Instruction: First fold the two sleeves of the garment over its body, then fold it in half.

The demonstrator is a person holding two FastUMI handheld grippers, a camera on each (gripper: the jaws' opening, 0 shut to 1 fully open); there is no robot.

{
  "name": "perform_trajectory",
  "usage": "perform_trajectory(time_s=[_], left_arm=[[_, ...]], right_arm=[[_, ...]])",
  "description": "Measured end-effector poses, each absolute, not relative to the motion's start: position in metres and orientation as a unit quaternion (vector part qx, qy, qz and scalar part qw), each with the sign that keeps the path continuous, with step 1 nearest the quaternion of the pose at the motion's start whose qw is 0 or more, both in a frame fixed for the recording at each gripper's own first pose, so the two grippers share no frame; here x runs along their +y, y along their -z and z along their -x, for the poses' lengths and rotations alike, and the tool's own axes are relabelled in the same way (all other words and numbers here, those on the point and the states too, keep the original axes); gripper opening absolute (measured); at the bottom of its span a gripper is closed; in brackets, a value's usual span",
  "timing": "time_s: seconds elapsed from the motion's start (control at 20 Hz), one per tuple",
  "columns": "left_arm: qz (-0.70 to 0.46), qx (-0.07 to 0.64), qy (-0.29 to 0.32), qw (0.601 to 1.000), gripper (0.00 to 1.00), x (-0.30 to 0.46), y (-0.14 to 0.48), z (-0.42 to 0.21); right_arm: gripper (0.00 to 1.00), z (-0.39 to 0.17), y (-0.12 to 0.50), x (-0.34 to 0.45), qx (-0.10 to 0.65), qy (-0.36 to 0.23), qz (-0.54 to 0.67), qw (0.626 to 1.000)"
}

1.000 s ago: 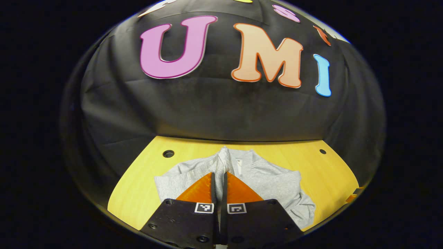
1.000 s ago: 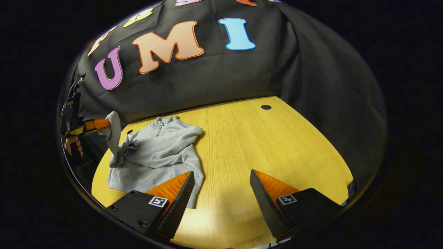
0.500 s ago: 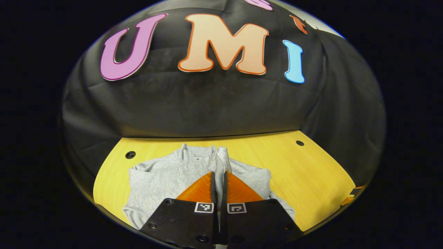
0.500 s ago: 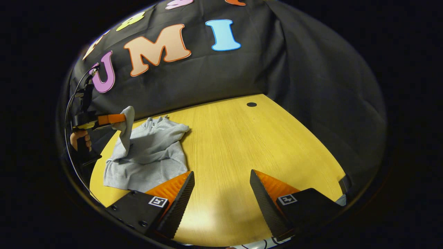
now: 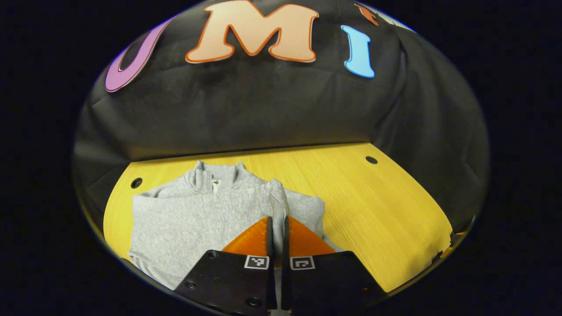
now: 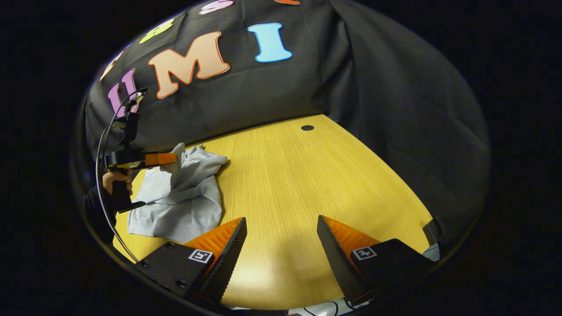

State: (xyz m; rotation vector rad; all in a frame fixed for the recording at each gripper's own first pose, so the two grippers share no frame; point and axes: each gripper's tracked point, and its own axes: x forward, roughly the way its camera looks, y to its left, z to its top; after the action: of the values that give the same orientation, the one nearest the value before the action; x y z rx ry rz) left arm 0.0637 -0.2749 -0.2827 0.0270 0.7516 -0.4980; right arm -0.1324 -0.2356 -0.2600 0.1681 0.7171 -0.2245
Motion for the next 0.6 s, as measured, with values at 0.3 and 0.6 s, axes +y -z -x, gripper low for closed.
perform_trajectory(time_s=[0.3, 0.6], left_arm=[[-0.012, 0.356, 0.254, 0.899, 0.37, -0.299, 0.293, -0.059], [0.009, 0.315, 0.189, 0.93, 0.97, -0.252, 0.258, -0.068]], right_arm=[[0.96, 0.129, 0.264, -0.244, 0.354, 0.098, -0.084, 0.927], [0.99, 0.099, 0.256, -0.226, 0.34, 0.05, -0.072, 0.936]])
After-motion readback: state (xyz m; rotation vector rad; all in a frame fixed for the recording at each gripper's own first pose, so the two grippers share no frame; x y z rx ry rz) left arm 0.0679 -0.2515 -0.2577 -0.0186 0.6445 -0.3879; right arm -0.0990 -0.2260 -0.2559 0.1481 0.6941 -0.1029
